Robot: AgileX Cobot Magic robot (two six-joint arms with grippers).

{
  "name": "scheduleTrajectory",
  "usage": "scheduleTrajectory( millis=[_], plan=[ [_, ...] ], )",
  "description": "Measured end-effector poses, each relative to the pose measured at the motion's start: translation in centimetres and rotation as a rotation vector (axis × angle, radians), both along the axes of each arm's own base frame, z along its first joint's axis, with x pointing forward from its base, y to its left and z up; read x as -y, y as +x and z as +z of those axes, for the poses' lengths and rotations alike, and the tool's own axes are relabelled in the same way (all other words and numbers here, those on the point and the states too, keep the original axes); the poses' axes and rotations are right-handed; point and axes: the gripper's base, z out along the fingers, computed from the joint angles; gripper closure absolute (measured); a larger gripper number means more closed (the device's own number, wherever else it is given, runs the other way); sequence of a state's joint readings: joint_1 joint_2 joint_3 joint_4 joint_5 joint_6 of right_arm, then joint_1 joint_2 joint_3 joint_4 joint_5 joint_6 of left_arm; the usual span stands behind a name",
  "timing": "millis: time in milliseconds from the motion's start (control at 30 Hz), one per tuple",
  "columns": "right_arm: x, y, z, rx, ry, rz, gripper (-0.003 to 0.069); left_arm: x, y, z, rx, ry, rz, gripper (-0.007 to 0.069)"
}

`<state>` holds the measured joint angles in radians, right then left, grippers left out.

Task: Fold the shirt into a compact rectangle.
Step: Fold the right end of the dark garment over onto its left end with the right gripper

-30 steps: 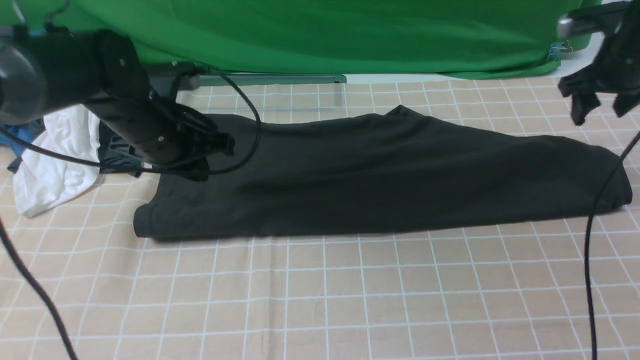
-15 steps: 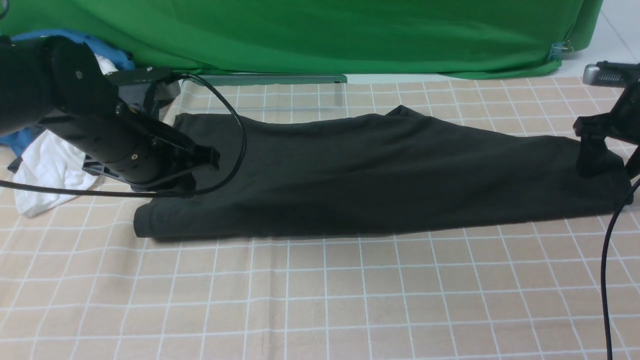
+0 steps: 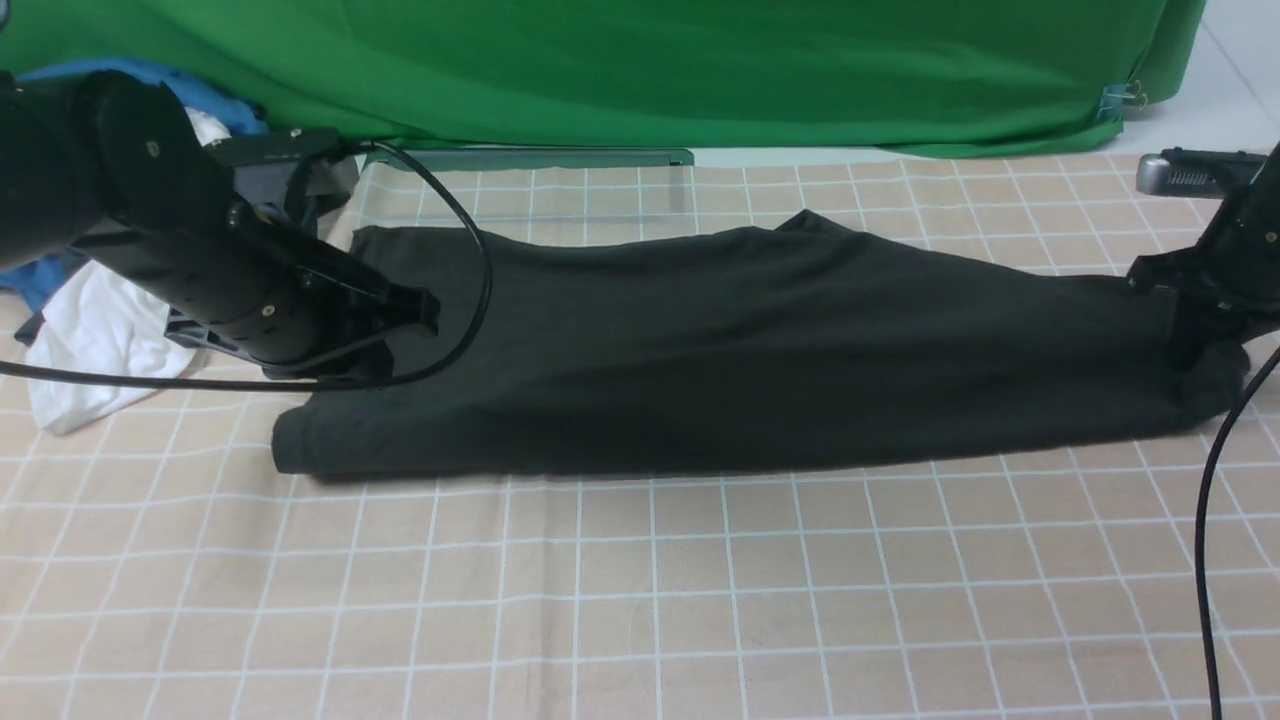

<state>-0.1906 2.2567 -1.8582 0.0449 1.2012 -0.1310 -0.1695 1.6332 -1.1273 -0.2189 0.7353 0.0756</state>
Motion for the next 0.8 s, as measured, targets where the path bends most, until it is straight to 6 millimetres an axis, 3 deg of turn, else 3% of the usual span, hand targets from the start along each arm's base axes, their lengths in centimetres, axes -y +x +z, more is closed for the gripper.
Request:
scheduleTrajectory(
  millis=[267, 400, 567, 800],
  plan=[
    [4.1, -1.9, 5.5, 0.087, -0.117, -0.086, 0.0572, -0.1, -0.6, 1.4, 0.037, -0.009, 0.003, 0.0606],
    [3.6, -2.5, 8.2, 0.147, -0.11, -0.101, 0.0572, -0.2, -1.1, 2.7, 0.073, -0.017, 0.013, 0.0606],
    [-0.2, -2.6, 12.7, 0.268, -0.087, -0.038, 0.0572, -0.5, -2.0, 4.4, 0.125, -0.016, 0.03, 0.0606],
    [-10.3, -2.1, 17.2, 0.418, 0.033, 0.153, 0.0572, -0.6, -2.7, 5.3, 0.13, -0.023, 0.029, 0.0606]
  ],
)
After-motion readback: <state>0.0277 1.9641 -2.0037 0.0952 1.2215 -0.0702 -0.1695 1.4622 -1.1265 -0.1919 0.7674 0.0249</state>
